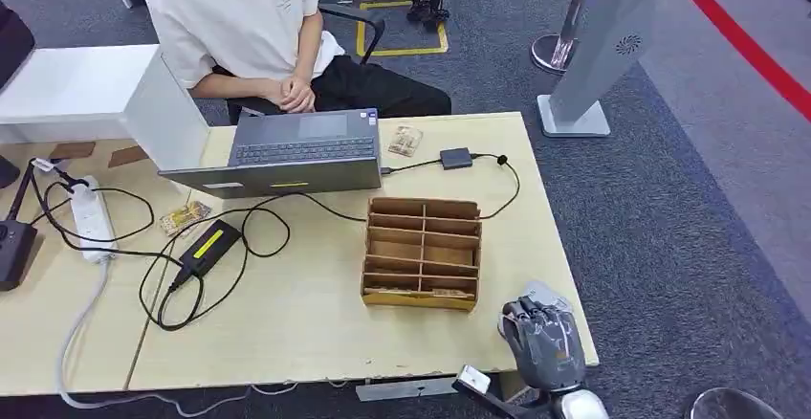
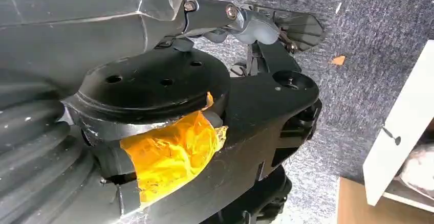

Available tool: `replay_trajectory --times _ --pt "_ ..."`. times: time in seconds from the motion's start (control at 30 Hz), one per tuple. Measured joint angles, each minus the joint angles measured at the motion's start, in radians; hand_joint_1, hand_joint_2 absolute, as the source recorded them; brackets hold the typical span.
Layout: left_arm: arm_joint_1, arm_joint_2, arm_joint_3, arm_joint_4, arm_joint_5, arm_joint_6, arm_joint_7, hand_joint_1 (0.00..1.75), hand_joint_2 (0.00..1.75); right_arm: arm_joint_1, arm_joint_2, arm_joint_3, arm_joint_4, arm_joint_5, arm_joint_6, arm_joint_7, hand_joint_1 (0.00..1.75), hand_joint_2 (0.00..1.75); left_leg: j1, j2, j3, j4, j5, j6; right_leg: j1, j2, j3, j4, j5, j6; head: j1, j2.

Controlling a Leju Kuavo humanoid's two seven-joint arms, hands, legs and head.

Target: Pass the card to the sensor for recognition and then transmit it.

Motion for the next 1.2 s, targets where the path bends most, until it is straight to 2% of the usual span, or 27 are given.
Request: replay_trajectory --times 0.2,0.43,0.63,0.73,0.83,1.03,1.2 --pt "-0.001 0.002 0.000 0.000 0.002 -0.007 0.010 0.00 1.75 -0.003 0.021 -0.037 0.045 0.028 0.000 -0.001 1.75 1.75 0.000 0.000 0.001 0.000 0.000 0.000 0.000 0.000 0.001 0.000 0.000 0.000 0.000 0.000" --pt "-0.001 0.005 0.000 0.000 0.002 -0.010 0.018 0.00 1.75 -0.006 0.034 -0.040 0.054 0.031 0.000 0.012 1.75 1.75 0.000 0.000 0.002 0.000 0.000 0.000 0.000 0.000 0.002 0.000 0.000 0.000 0.000 0.000" --pt "-0.001 0.007 -0.008 0.000 -0.009 -0.012 0.020 0.00 1.75 -0.021 0.032 -0.045 -0.065 -0.039 0.000 -0.026 1.75 1.75 0.000 0.002 0.001 0.000 0.001 0.000 0.000 0.001 0.002 0.000 0.001 0.000 0.000 0.000" --pt "-0.003 0.008 -0.022 0.000 -0.019 -0.013 0.020 0.00 1.75 -0.091 0.013 -0.022 -0.132 -0.074 0.000 0.016 1.75 1.75 0.000 0.005 0.002 0.000 0.001 0.000 0.000 0.003 0.001 0.000 0.002 0.000 0.000 0.000" --pt "-0.005 0.007 -0.034 0.000 -0.031 -0.009 0.020 0.00 1.75 -0.181 0.004 0.002 -0.153 -0.076 0.000 0.019 1.75 1.75 0.000 0.004 0.002 0.000 0.002 0.001 0.000 0.003 0.001 0.000 0.003 -0.001 0.000 0.000" --pt "-0.009 0.006 -0.065 0.000 -0.051 -0.003 0.018 0.00 1.75 -0.369 -0.001 0.083 -0.137 -0.061 0.010 0.066 1.75 1.75 0.000 0.004 0.002 0.000 0.004 -0.001 0.000 0.004 0.000 0.001 0.004 -0.002 0.000 0.000" --pt "-0.009 0.006 -0.079 0.000 -0.058 -0.002 0.019 0.00 1.75 -0.442 -0.001 0.125 -0.113 -0.047 0.012 0.077 1.75 1.75 0.000 0.003 0.000 0.000 0.004 -0.001 0.000 0.002 0.000 0.002 0.004 -0.002 0.000 0.000"
